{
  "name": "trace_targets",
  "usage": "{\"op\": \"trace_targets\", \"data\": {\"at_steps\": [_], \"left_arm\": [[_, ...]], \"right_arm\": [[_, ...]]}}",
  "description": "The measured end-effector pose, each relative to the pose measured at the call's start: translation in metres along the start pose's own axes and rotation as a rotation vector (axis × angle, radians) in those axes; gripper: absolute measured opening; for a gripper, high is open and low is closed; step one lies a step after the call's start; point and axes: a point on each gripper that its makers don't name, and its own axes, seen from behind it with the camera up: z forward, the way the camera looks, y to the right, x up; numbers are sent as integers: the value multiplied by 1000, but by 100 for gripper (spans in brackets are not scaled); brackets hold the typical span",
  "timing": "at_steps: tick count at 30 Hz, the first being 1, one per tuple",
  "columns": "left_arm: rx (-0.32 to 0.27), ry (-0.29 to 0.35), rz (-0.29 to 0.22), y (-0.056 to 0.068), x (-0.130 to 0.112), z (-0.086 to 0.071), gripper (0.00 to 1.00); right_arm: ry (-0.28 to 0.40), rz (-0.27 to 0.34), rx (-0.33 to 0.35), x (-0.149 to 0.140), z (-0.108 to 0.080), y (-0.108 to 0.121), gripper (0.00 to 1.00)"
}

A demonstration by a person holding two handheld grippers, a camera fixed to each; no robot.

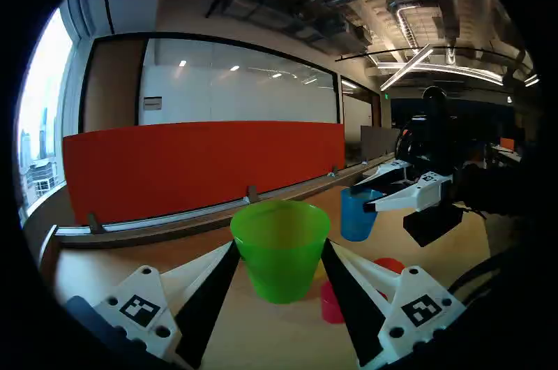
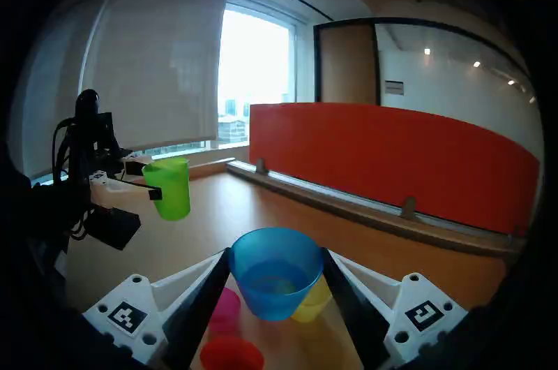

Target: Pour water

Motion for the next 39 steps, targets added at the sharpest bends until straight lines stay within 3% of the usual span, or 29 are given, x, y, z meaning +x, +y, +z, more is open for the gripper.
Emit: {"op": "trace_targets", "data": {"at_steps": [12, 39], "left_arm": [[-7, -1, 6, 5, 3, 0, 83], [-16, 2, -1, 10, 1, 1, 83]], "right_arm": [[96, -11, -20, 26, -3, -1, 94], [201, -37, -14, 55, -5, -9, 94]]}}
